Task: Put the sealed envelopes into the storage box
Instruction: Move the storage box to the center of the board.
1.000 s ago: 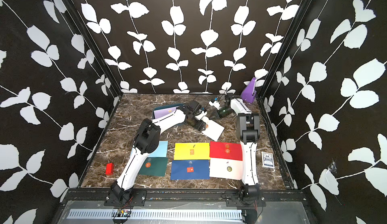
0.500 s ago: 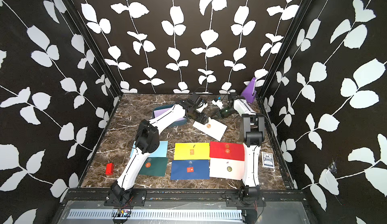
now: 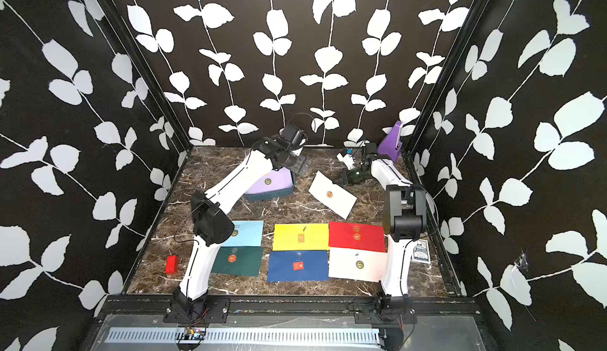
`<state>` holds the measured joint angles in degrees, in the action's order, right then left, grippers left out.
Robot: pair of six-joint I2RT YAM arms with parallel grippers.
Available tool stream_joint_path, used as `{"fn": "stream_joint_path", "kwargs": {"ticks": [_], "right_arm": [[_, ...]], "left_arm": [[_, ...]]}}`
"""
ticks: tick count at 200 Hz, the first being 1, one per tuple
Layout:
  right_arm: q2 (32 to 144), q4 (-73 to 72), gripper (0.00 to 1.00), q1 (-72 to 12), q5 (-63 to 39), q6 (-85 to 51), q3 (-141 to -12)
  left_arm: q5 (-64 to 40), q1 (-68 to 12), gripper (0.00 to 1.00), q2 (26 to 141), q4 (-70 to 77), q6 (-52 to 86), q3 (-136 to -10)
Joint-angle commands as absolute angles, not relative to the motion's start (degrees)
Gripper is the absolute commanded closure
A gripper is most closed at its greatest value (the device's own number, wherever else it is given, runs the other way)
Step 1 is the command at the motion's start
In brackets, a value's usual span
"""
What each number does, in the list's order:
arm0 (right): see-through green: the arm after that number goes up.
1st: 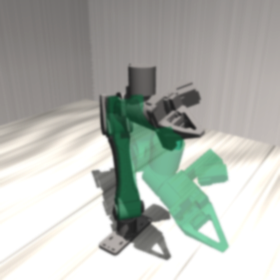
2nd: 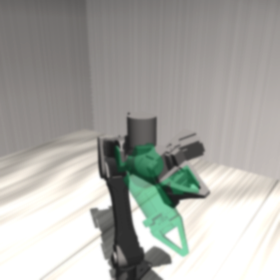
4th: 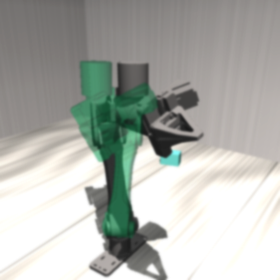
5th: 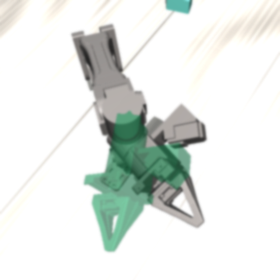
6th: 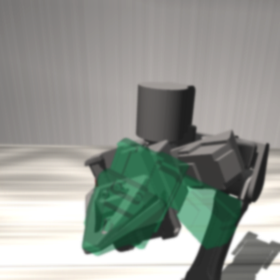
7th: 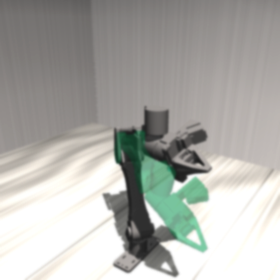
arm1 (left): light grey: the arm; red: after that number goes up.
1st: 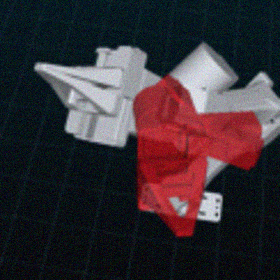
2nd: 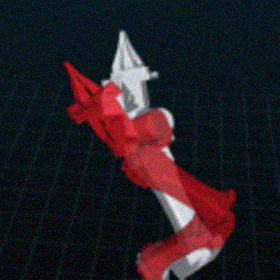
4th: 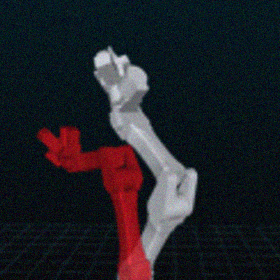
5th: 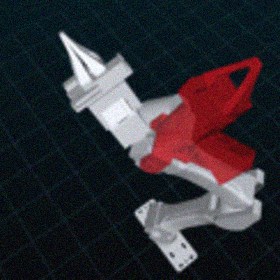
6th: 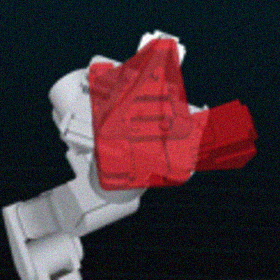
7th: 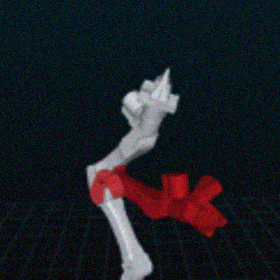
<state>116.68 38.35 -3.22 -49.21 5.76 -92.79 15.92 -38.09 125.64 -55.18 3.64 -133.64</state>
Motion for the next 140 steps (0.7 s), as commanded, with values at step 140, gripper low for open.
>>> {"fn": "stream_joint_path", "kwargs": {"ticks": [140], "right_arm": [[105.46, 17.85, 1.00, -10.92, -47.68, -15.83, -88.00]], "left_arm": [[19.69, -20.50, 0.15, 106.58, -54.08, 23.19, -95.41]]}}
